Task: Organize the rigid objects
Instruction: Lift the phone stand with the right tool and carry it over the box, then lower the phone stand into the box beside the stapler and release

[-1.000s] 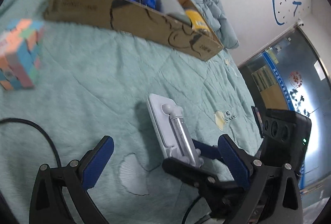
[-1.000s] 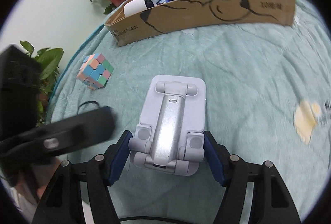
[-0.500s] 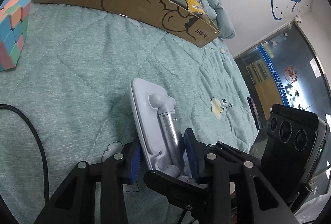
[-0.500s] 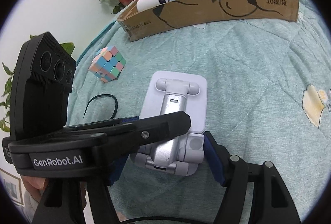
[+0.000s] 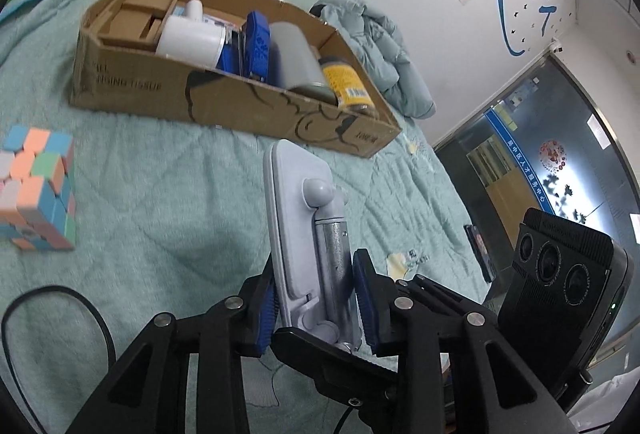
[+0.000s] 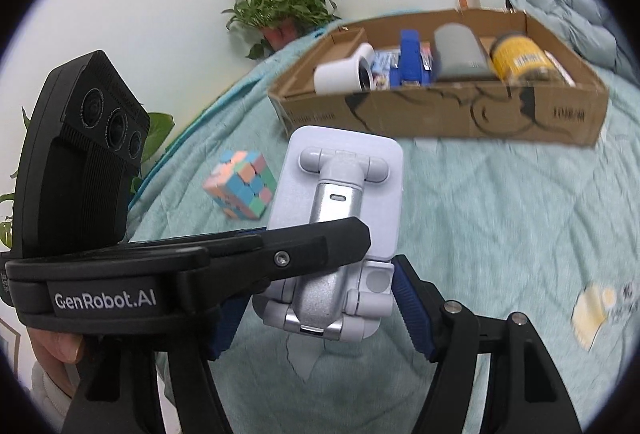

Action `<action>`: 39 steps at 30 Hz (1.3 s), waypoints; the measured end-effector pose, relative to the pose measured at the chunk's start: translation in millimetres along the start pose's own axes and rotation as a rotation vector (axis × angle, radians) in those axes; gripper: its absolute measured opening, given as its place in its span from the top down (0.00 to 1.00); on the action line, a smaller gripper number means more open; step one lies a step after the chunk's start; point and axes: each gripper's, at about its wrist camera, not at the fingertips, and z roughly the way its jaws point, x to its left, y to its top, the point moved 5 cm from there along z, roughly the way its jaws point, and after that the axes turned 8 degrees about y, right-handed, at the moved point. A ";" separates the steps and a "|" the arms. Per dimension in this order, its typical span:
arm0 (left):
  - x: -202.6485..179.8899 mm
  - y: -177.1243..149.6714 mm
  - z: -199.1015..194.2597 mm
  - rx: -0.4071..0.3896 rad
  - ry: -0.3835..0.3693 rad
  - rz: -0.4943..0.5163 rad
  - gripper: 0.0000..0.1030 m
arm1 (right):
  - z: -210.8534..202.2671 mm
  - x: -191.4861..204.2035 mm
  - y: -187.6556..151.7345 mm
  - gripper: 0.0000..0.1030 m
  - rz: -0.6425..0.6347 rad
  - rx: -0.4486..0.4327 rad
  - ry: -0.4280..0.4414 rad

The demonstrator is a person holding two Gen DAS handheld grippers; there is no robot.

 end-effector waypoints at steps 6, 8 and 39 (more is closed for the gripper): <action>1.3 26.8 -9.4 -0.038 0.014 0.010 0.70 | 6.2 2.9 25.1 0.34 -0.042 -0.019 0.012; 1.9 40.4 -13.6 -0.048 0.020 0.027 0.70 | 6.3 3.3 35.7 0.34 -0.055 -0.026 0.023; 56.0 237.2 36.7 -0.187 0.244 -0.074 0.05 | 71.5 -73.4 164.5 0.14 0.006 0.029 -0.004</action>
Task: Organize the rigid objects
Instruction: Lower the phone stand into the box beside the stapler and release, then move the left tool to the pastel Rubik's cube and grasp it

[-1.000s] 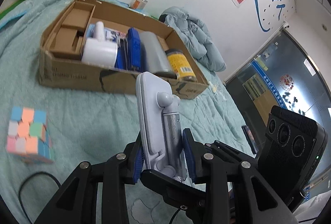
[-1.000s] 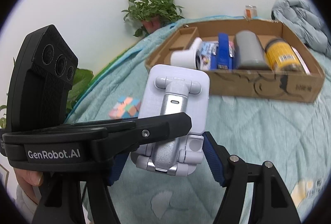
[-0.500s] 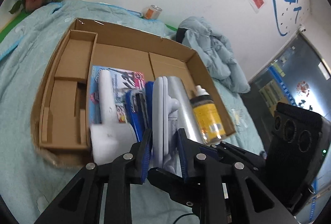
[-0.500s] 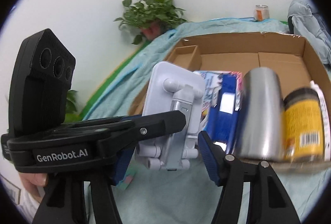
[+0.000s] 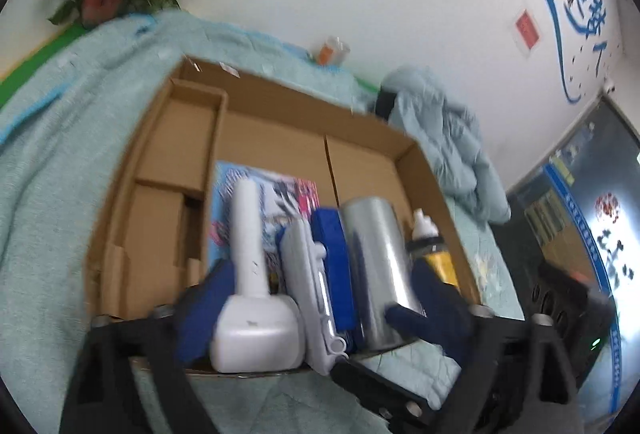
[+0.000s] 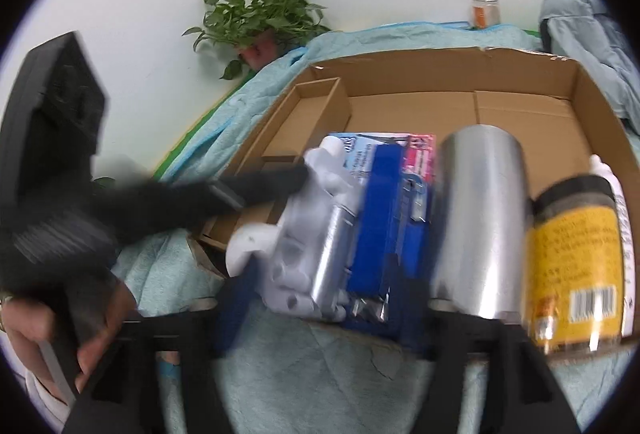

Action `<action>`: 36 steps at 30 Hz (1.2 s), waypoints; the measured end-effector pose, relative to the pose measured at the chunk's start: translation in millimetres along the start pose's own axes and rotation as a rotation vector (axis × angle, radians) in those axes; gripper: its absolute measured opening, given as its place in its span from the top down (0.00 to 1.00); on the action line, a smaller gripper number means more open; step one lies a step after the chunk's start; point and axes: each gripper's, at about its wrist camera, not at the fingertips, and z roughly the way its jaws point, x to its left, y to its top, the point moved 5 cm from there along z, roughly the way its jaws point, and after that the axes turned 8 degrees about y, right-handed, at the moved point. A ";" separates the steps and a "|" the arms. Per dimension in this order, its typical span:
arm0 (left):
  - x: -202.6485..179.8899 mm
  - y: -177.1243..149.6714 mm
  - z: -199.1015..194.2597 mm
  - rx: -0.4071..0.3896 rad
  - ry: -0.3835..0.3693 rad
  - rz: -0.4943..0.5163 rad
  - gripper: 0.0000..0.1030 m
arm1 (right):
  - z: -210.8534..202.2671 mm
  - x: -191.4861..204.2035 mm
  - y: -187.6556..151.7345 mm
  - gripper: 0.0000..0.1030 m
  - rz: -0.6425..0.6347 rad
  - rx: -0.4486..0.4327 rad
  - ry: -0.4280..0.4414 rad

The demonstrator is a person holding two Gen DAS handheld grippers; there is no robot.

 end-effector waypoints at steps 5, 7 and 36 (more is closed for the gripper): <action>8.0 -2.1 -34.6 -0.102 0.072 0.070 0.05 | -19.9 0.3 -19.9 0.13 -0.041 -0.066 -0.085; 13.3 -7.9 -43.1 -0.115 0.121 0.097 0.05 | -24.7 3.1 -26.4 0.13 -0.058 -0.078 -0.117; 131.2 -164.7 -67.0 0.162 0.244 -0.038 0.28 | -69.0 56.9 -117.8 0.12 -0.226 -0.107 -0.244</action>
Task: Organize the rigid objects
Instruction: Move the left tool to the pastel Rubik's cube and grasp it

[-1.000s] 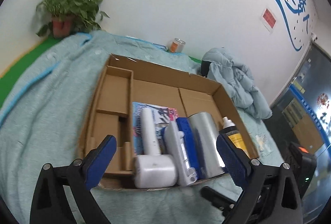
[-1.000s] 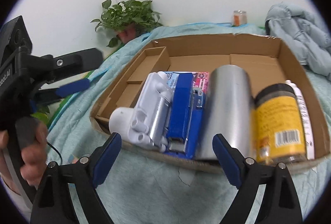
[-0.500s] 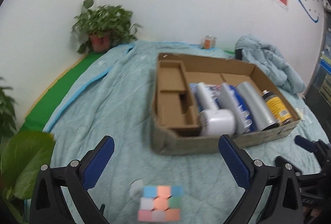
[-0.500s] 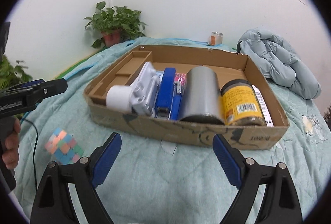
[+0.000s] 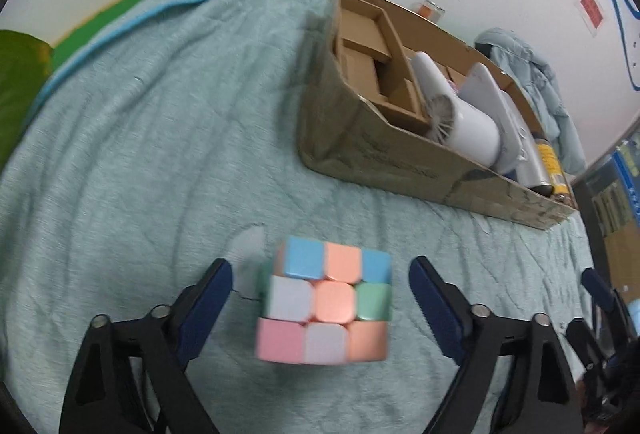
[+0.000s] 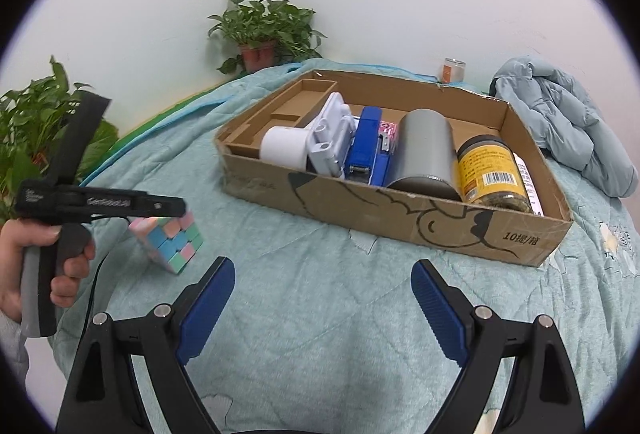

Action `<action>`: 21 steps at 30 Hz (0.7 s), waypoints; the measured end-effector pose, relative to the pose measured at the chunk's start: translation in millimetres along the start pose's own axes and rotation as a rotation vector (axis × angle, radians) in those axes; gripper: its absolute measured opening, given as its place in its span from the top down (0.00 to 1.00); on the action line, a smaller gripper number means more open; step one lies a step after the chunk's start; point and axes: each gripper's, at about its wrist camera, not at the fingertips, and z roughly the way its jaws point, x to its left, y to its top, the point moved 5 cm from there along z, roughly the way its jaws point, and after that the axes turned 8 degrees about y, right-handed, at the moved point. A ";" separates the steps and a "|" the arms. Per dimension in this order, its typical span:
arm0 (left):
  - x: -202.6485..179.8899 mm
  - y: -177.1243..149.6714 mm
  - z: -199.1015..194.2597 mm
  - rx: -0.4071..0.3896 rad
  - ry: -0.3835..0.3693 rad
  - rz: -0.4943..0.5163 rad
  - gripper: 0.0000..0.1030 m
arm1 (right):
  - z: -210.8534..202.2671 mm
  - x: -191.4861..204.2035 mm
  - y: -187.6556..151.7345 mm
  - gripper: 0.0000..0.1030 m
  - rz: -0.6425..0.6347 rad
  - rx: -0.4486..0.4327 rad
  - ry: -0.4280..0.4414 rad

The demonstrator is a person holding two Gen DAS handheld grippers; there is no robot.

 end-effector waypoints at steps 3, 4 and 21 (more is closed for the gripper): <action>-19.6 -10.3 5.6 0.032 -0.032 0.022 0.34 | -2.0 0.4 -8.4 0.12 0.013 0.009 0.012; -28.7 -14.9 5.4 0.038 -0.051 0.030 0.34 | -1.6 0.1 -13.2 0.12 0.021 0.018 0.021; -195.5 -100.1 -15.7 0.161 -0.374 0.132 0.32 | -55.9 -13.4 -83.1 0.12 0.027 0.060 0.139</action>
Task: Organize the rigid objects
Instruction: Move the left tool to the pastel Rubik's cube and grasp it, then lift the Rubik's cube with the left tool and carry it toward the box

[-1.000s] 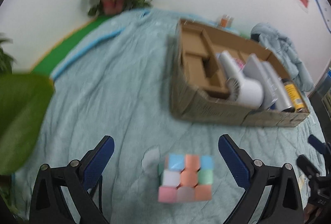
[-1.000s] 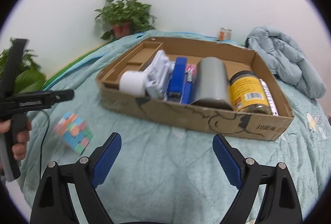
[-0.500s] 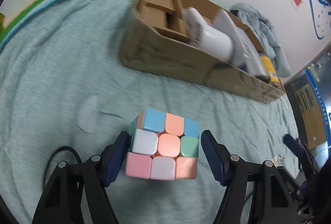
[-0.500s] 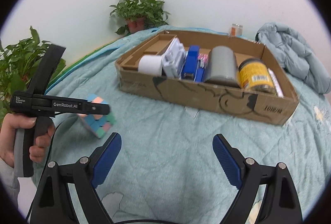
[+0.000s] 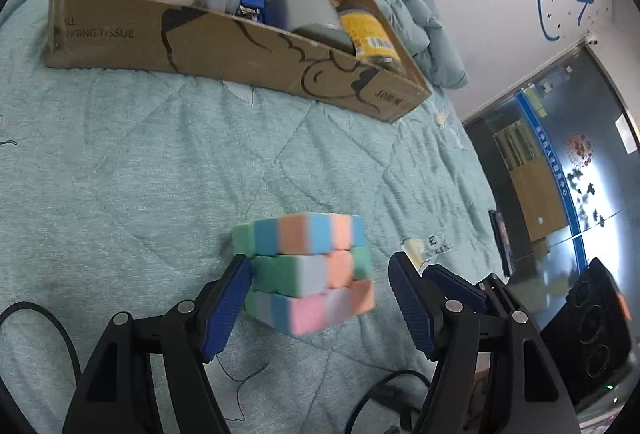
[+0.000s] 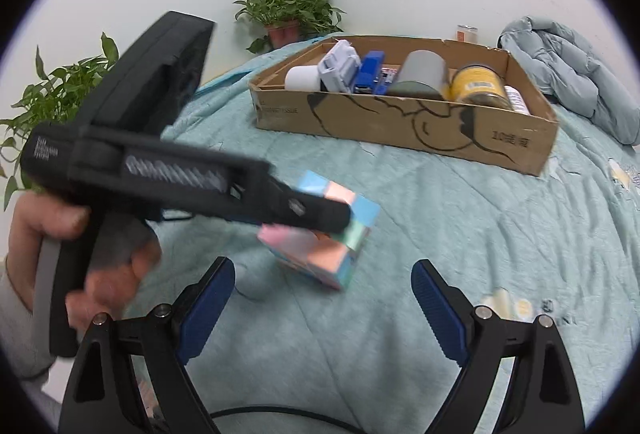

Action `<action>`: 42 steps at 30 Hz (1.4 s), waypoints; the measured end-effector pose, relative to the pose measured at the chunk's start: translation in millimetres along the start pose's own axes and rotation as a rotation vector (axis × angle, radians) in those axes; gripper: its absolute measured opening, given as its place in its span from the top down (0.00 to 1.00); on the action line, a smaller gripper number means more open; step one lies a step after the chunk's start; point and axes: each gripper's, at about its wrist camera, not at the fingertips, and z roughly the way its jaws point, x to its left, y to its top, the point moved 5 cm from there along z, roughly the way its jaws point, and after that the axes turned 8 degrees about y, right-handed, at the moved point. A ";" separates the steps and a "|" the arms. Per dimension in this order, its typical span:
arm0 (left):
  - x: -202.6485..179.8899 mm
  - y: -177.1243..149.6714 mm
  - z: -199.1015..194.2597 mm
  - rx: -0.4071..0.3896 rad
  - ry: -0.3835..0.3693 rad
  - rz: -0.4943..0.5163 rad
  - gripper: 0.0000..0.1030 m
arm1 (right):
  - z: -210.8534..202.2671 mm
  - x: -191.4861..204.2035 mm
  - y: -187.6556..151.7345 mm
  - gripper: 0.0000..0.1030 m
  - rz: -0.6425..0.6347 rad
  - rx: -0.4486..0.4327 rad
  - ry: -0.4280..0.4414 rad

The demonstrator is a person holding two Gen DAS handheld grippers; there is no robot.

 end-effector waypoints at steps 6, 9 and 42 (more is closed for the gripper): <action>19.7 9.4 -7.7 -0.014 0.023 -0.063 0.32 | 15.5 -7.8 5.2 0.13 -0.004 0.024 0.029; 43.4 18.8 -11.6 -0.010 0.007 -0.108 0.40 | 29.5 -6.8 10.0 0.14 0.008 0.032 0.061; 63.2 13.7 18.6 0.030 -0.142 -0.318 0.45 | 21.2 -9.2 8.5 0.76 0.160 -0.061 -0.045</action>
